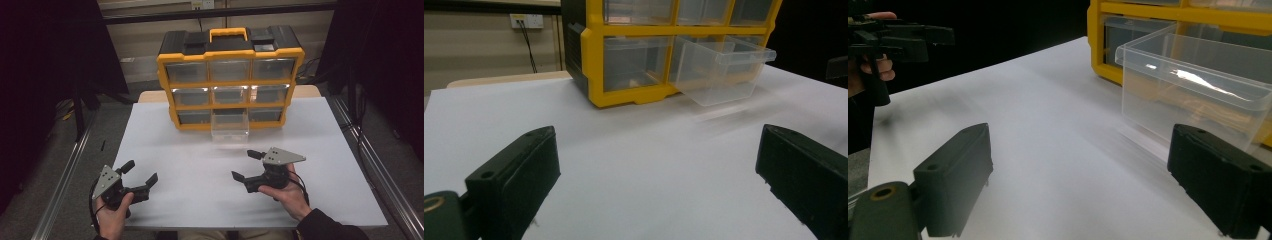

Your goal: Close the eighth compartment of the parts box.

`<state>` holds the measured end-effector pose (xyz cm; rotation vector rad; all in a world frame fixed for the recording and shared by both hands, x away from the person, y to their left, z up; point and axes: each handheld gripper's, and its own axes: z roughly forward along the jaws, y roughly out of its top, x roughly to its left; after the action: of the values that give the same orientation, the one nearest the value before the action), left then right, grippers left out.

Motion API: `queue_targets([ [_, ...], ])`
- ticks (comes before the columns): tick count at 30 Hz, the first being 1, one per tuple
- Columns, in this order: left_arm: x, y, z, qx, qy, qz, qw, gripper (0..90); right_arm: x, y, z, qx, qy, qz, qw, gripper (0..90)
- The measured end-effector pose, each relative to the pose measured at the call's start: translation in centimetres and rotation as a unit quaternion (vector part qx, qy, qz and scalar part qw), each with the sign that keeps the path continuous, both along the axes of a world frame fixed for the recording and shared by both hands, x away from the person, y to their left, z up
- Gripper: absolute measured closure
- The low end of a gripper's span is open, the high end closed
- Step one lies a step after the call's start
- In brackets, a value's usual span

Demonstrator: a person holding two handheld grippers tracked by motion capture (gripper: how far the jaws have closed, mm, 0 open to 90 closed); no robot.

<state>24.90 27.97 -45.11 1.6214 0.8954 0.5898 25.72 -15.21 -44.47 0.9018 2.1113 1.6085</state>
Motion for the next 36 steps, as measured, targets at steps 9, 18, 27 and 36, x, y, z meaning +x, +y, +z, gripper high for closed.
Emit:
queue_targets([
  [9, 0.0, 0.0, 0.0, -0.001, 0.001, 0.000, 1.0000, 3.6, 0.7, 0.5, 0.0, 0.007, 0.001, 0.003, 1.0000, 19.7],
  [18, 0.0, 0.0, 0.0, 0.000, 0.001, 0.000, 1.0000, 3.6, 1.4, 1.4, -0.2, 0.007, -0.003, 0.007, 0.9999, 32.1],
  [27, 0.0, 0.0, 0.0, -0.003, 0.001, 0.001, 1.0000, 3.6, 2.0, 1.8, -0.2, 0.008, 0.001, 0.019, 0.9998, 47.3],
  [36, 0.0, 0.0, 0.0, -0.010, 0.000, 0.002, 0.9999, 3.6, 2.8, 2.3, -0.4, 0.013, 0.000, 0.027, 0.9995, 62.5],
])
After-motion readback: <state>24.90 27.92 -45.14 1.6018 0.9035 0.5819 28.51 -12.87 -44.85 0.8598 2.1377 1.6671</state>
